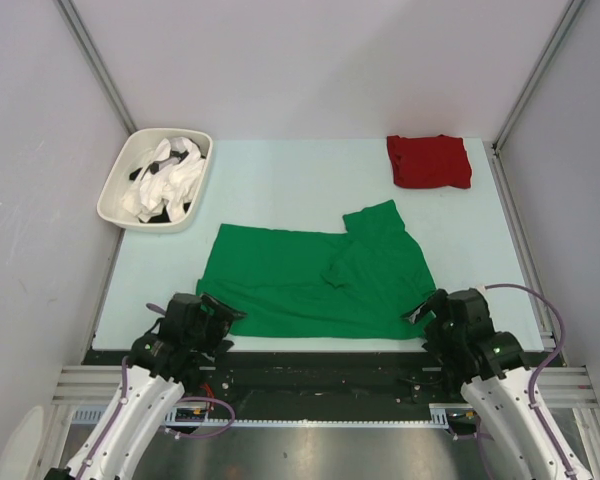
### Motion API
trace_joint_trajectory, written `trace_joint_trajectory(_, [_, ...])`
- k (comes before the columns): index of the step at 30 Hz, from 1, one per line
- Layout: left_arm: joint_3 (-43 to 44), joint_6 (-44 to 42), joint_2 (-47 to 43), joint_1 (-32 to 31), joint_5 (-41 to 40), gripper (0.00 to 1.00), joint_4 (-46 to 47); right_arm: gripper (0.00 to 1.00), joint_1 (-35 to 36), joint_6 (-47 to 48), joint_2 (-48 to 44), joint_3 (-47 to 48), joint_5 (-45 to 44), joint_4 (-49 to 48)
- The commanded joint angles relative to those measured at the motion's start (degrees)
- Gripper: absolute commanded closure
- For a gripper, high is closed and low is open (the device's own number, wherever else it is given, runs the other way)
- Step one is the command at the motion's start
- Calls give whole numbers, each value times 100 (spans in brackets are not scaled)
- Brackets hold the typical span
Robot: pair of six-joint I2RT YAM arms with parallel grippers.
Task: Fold and stack the t-shirts
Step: Fold the tshirt
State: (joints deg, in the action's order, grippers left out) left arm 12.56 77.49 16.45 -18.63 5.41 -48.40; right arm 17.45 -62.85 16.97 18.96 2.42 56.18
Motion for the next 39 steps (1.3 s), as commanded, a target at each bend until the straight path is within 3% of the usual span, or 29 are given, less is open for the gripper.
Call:
trace_joint_trajectory(1, [438, -199, 192, -35, 303, 10, -328, 0, 153, 71, 297, 782, 92, -133])
trace_joint_trajectory(3, [642, -261, 393, -35, 277, 10, 82, 0, 206, 202, 508, 1012, 75, -788])
trace_joint_trajectory(5, [1010, -418, 683, -35, 250, 10, 496, 0, 250, 570, 1288, 1468, -21, -1292])
trace_joint_trajectory(12, [3057, -2278, 3781, -26, 294, 0, 1770, 0, 303, 2855, 4327, 3367, -145, -2838])
trace_joint_trajectory(17, [5417, -3388, 5936, 88, 144, 0, 948, 0, 23, 3744, 5525, 4115, -724, -3096])
trace_joint_trajectory(22, [7029, -3996, 7580, 403, -523, 0, 42, 0, -751, 4035, 6448, 4615, -391, -3246])
trace_joint_trajectory(31, [8770, -5357, 9612, 580, -2263, 9, -863, 2, -989, 3938, 7144, 4827, 30, -3623])
trace_joint_trajectory(35, [8729, -6183, 10009, 571, -2790, 10, -601, 2, -981, 3930, 7364, 5047, 136, -3710])
trace_joint_trajectory(39, [8535, -6527, 10167, 589, -2730, 9, -65, 2, -981, 3938, 7548, 5179, 250, -3808])
